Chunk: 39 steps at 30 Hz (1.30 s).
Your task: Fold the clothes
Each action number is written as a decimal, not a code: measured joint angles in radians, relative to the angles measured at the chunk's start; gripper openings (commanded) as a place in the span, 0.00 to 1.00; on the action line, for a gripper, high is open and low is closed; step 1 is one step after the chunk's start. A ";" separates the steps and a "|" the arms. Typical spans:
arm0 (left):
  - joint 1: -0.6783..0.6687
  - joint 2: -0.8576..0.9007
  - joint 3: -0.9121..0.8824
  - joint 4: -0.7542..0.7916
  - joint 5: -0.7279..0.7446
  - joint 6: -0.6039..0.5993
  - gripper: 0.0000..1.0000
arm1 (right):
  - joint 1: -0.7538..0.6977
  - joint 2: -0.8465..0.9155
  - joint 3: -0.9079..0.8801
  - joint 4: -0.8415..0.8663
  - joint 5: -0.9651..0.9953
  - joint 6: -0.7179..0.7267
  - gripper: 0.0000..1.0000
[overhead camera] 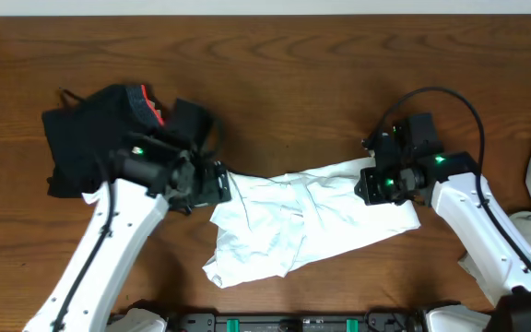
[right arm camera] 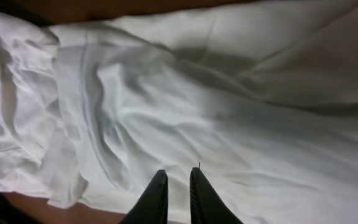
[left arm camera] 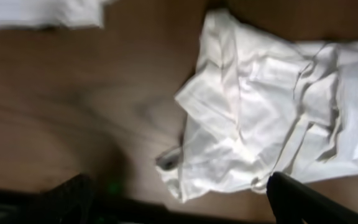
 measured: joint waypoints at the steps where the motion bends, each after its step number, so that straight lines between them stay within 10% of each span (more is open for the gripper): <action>1: 0.000 0.000 -0.053 0.046 0.029 -0.013 0.92 | 0.000 0.006 0.000 -0.001 0.002 0.000 0.11; 22: 0.058 -0.006 -0.682 0.730 0.431 -0.142 0.96 | -0.001 0.018 -0.001 0.022 0.005 0.000 0.11; 30: 0.053 -0.007 -0.721 0.803 0.511 -0.146 0.73 | -0.039 0.018 -0.001 0.032 0.005 0.000 0.08; 39: -0.021 -0.002 -0.730 0.951 0.510 -0.119 0.25 | -0.082 0.018 -0.001 0.032 0.005 0.000 0.07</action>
